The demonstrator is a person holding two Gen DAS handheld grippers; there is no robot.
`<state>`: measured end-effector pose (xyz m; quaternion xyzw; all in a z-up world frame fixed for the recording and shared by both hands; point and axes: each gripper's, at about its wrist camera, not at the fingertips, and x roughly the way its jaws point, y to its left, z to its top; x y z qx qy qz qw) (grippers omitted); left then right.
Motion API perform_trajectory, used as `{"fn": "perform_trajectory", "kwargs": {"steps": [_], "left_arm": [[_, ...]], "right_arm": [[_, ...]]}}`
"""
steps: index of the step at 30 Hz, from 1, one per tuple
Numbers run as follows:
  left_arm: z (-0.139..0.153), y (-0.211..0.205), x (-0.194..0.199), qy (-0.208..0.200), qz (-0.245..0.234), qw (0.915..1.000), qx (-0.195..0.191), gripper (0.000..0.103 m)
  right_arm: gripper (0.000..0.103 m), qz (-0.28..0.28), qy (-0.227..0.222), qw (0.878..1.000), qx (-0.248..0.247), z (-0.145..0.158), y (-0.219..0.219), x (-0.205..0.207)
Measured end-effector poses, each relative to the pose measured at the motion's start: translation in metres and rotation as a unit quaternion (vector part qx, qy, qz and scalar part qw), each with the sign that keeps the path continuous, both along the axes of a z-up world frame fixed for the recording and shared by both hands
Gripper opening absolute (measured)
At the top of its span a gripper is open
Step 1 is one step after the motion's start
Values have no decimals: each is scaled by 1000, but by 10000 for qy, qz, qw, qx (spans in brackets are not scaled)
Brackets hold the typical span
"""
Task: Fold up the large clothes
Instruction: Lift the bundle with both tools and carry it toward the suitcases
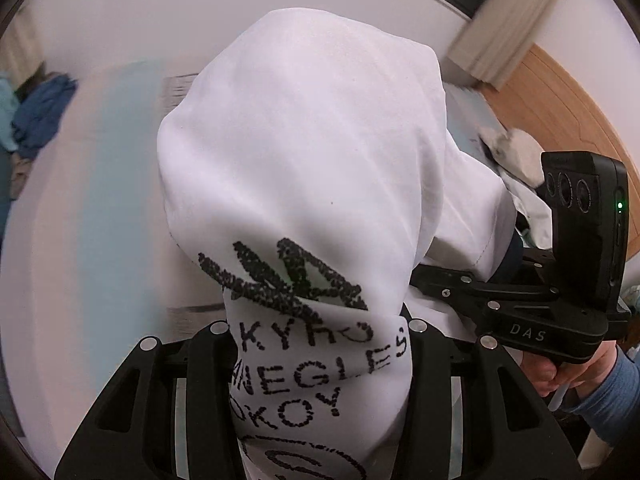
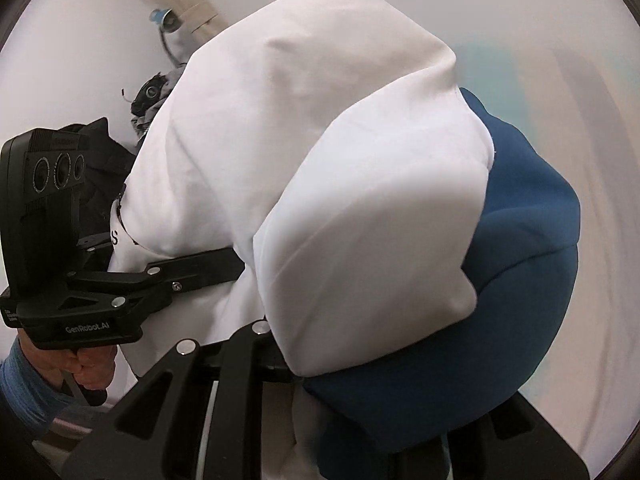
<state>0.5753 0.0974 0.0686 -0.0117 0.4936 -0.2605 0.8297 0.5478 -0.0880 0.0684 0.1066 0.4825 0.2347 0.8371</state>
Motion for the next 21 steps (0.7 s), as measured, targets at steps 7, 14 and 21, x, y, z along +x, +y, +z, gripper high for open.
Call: {"fn": "perform_trajectory", "kwargs": {"steps": [7,14,21], "left_arm": [[-4,146,48,-63,247,9997,16,43],[-22,267,103,2,399,9983,-415,43],[-64,345,147,64,459,9974,-551,43]], "right_arm": [[17,456,-42,9986,-282,4,128,50],[17,784,-85,9958,-458,-11,234,101],[17,854,162,9944,-595,-53,270,137]]}}
